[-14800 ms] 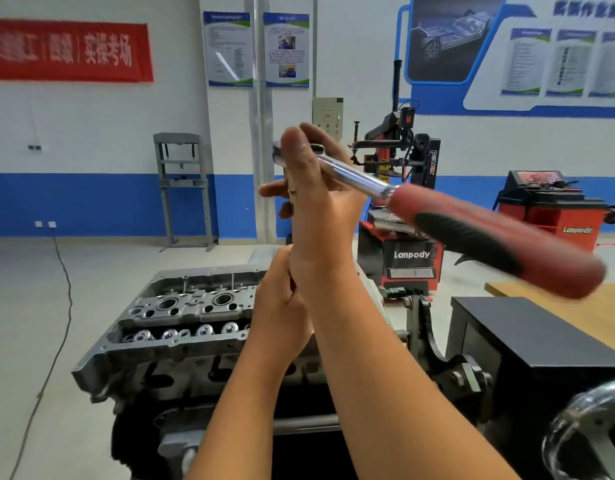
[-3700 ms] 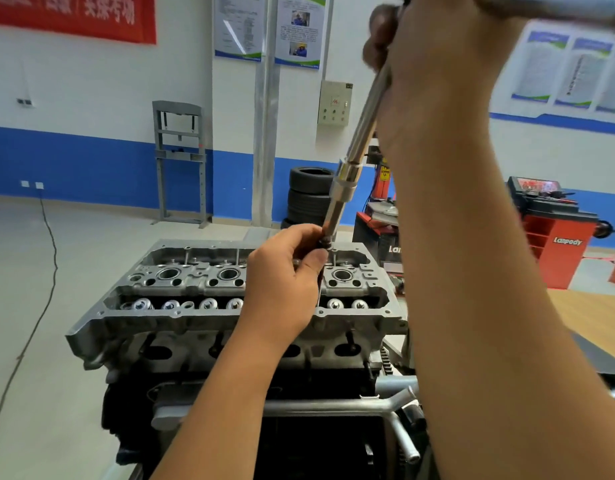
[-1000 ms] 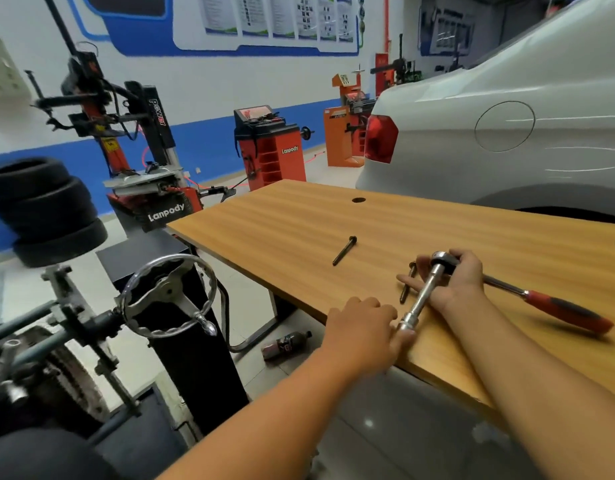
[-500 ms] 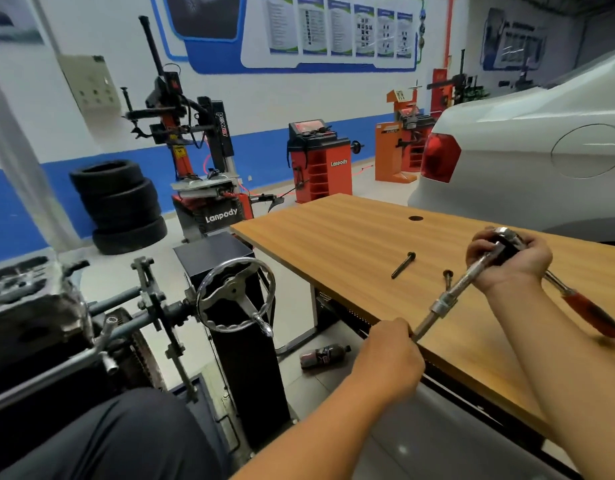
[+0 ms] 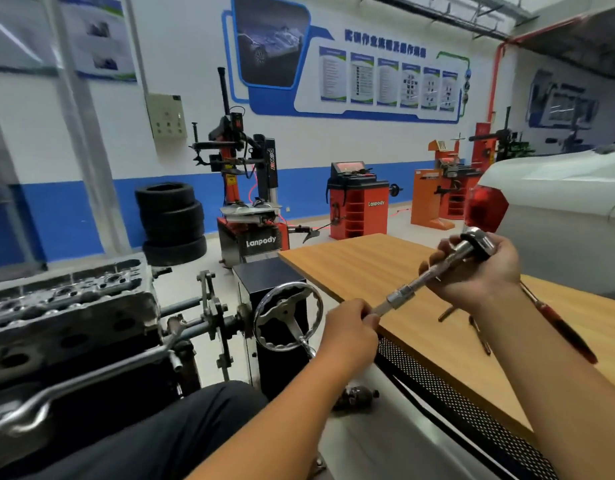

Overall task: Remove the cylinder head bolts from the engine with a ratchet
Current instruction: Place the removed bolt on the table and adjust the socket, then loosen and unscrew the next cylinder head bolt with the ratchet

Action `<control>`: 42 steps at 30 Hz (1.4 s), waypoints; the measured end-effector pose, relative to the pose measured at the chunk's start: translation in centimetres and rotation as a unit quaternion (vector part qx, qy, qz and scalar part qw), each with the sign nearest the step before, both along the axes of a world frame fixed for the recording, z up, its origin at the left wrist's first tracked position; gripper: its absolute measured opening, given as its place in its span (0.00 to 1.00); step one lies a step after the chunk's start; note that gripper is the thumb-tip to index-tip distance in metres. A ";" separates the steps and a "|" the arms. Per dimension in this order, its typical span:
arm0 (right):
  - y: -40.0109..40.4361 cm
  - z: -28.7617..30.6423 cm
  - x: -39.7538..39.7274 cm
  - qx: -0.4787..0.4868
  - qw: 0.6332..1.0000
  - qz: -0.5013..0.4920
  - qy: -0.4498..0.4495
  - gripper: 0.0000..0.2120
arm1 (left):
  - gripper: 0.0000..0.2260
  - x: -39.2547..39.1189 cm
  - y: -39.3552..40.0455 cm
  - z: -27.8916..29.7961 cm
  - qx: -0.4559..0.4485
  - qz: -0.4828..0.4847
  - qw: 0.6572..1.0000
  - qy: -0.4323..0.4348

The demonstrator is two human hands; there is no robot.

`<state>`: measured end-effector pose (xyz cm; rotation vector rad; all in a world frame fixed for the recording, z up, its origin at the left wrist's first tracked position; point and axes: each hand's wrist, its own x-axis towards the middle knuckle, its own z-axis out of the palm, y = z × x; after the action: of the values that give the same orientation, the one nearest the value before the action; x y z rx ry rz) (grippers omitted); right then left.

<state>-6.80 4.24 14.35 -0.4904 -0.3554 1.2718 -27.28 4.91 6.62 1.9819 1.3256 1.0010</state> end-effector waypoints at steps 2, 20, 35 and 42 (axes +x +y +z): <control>0.5 1.5 -4.0 0.069 0.996 0.031 0.049 0.18 | 0.06 -3.8 0.9 1.7 0.020 0.015 1.000 0.010; 9.9 6.0 -48.2 0.220 0.941 0.246 -0.075 0.14 | 0.08 -43.3 3.9 2.8 0.140 0.301 0.943 0.028; 15.6 5.8 -60.8 0.271 0.923 0.251 -0.105 0.06 | 0.09 -56.3 9.5 4.0 0.036 0.348 0.935 0.058; 16.4 5.5 -62.8 0.276 0.904 0.281 -0.167 0.05 | 0.08 -57.5 11.1 5.4 -0.009 0.235 0.970 0.062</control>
<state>-69.59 20.61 19.83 -0.1062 -1.1777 1.5555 -84.81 16.00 12.04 1.7771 1.9251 1.0756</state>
